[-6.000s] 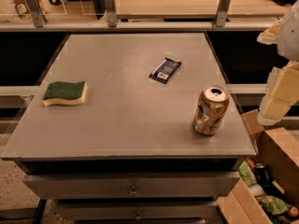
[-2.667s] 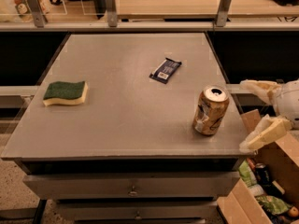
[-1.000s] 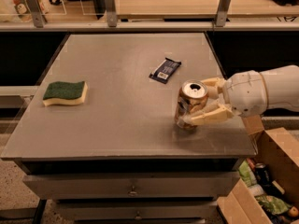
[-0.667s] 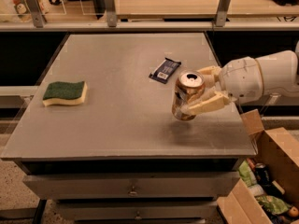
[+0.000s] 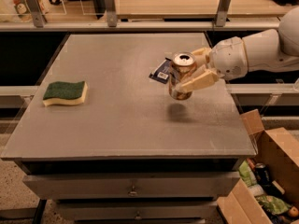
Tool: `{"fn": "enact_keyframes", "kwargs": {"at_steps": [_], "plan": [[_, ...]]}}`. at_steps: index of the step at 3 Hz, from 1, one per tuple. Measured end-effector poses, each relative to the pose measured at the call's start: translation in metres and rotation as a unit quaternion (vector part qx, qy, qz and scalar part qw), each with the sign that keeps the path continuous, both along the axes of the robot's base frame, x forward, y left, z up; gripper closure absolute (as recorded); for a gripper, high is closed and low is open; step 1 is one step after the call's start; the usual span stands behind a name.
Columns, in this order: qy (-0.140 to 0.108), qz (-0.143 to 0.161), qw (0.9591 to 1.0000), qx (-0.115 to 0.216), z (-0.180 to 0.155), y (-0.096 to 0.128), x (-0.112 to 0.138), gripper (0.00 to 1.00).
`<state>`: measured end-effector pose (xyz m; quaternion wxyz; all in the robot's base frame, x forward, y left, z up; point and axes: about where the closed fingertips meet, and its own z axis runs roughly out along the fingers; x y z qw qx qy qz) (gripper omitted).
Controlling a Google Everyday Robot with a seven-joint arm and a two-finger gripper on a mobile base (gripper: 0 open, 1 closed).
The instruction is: Move orange can near rxbar blueberry
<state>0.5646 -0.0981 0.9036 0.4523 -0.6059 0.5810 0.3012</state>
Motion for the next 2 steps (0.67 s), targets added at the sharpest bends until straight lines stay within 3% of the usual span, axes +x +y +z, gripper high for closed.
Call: {"fn": "enact_keyframes", "kwargs": {"at_steps": [1, 2], "plan": [[0.009, -0.028, 0.9996, -0.002, -0.010, -0.002, 0.031, 0.83], [0.016, -0.058, 0.9981, 0.012, -0.016, -0.009, 0.053, 0.59]]}}
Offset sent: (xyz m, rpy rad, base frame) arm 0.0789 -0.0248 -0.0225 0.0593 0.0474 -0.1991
